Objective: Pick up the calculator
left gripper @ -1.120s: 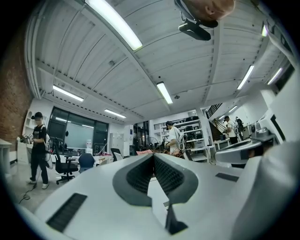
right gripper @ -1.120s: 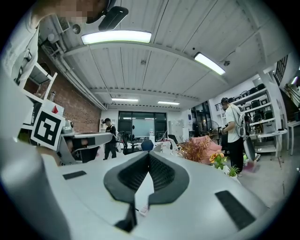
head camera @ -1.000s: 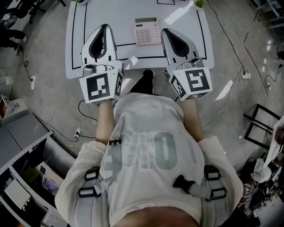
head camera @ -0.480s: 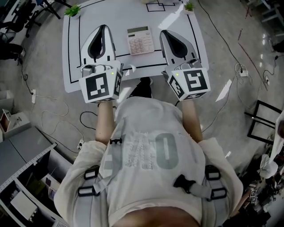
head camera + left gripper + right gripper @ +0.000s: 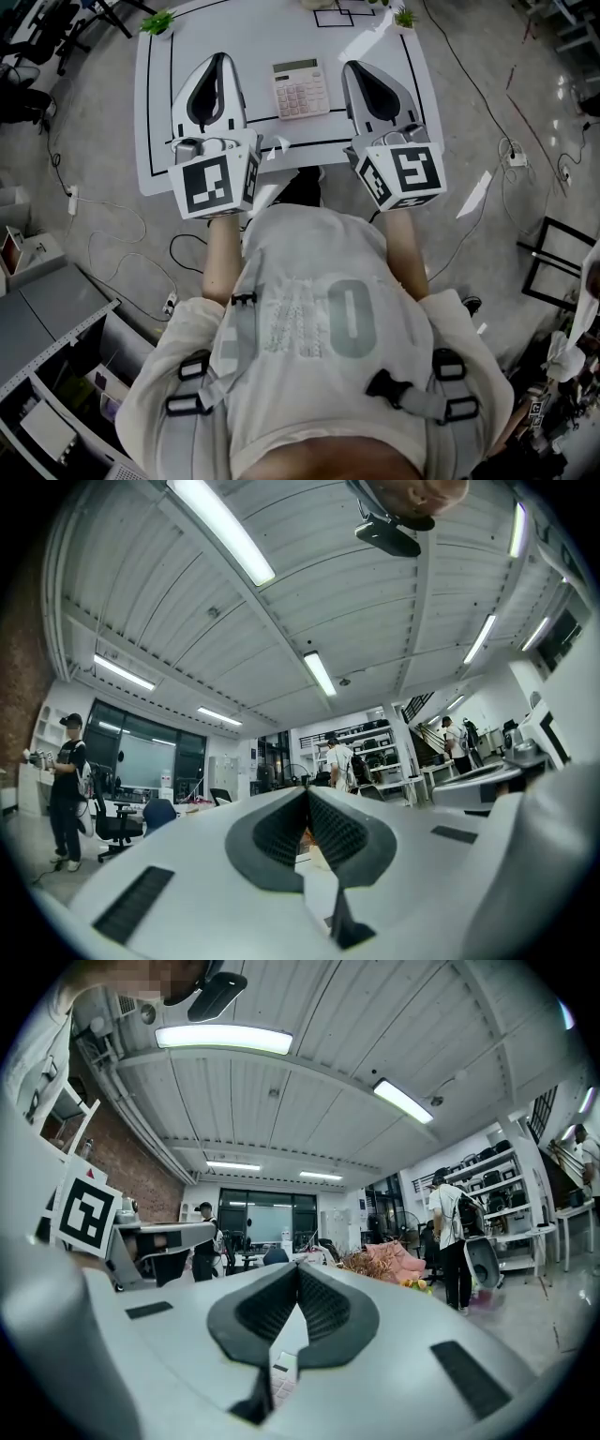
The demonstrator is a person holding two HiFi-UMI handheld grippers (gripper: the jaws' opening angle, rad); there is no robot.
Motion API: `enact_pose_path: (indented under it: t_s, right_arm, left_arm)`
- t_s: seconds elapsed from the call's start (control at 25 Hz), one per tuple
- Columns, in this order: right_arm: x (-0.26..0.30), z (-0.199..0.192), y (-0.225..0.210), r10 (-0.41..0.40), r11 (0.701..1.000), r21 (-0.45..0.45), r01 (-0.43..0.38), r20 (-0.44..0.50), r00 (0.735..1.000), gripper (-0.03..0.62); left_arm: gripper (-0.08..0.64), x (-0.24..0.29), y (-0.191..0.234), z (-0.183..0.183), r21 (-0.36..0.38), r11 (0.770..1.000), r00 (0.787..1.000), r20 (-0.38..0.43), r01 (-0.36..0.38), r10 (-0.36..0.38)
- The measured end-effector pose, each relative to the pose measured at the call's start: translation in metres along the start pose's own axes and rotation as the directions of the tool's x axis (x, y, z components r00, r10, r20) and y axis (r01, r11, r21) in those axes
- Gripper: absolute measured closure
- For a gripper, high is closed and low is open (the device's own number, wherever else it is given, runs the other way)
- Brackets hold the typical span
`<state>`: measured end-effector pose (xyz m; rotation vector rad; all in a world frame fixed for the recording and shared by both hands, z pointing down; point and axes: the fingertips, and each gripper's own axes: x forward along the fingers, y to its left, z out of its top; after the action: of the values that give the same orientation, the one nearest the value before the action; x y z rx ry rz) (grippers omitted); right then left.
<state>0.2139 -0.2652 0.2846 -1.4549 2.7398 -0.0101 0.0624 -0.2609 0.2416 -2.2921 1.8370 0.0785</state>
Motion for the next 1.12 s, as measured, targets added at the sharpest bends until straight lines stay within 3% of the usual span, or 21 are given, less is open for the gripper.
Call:
enact_pose_path:
  t_s: [0.04, 0.08, 0.12, 0.16, 0.24, 0.56, 0.84, 1.0, 1.12]
  right_arm:
    - [0.001, -0.001, 0.002, 0.024, 1.0, 0.011, -0.024, -0.005, 1.0, 0.584]
    - [0.004, -0.003, 0.006, 0.062, 0.998, 0.03, -0.061, -0.016, 0.998, 0.502]
    - [0.006, -0.006, 0.011, 0.103, 0.994, 0.051, -0.101, -0.028, 0.994, 0.35]
    - [0.008, -0.008, 0.016, 0.135, 0.989, 0.068, -0.133, -0.035, 0.99, 0.245]
    - [0.011, -0.009, 0.021, 0.167, 0.983, 0.084, -0.164, -0.033, 0.985, 0.158]
    - [0.02, -0.011, 0.022, 0.204, 0.973, 0.112, -0.201, -0.022, 0.979, 0.143]
    - [0.045, -0.02, 0.006, 0.274, 0.958, 0.116, -0.264, -0.08, 0.959, 0.146]
    - [0.069, -0.039, -0.005, 0.358, 0.928, 0.163, -0.334, -0.154, 0.921, 0.146]
    - [0.086, -0.064, -0.005, 0.463, 0.881, 0.232, -0.413, -0.237, 0.854, 0.16]
  left_arm:
    - [0.54, 0.0, 0.0, -0.001, 0.001, 1.0, 1.0, -0.001, -0.001, 0.001]
    - [0.54, 0.0, 0.001, -0.002, 0.0, 1.0, 1.0, -0.003, 0.0, 0.0]
    - [0.54, 0.001, 0.001, -0.004, -0.002, 1.0, 1.0, -0.007, 0.001, -0.001]
    - [0.54, 0.001, 0.0, -0.005, -0.004, 1.0, 1.0, -0.01, 0.003, -0.003]
    - [0.54, 0.001, 0.0, -0.006, -0.005, 1.0, 1.0, -0.012, 0.007, -0.007]
    - [0.54, 0.004, 0.002, -0.014, -0.003, 1.0, 0.999, -0.035, 0.003, -0.004]
    - [0.54, 0.01, 0.014, -0.023, 0.002, 1.0, 0.999, -0.051, -0.012, 0.012]
    - [0.54, 0.017, 0.022, -0.033, -0.006, 1.0, 0.997, -0.074, -0.031, 0.03]
    - [0.54, 0.027, 0.029, -0.042, -0.017, 0.999, 0.995, -0.092, -0.042, 0.04]
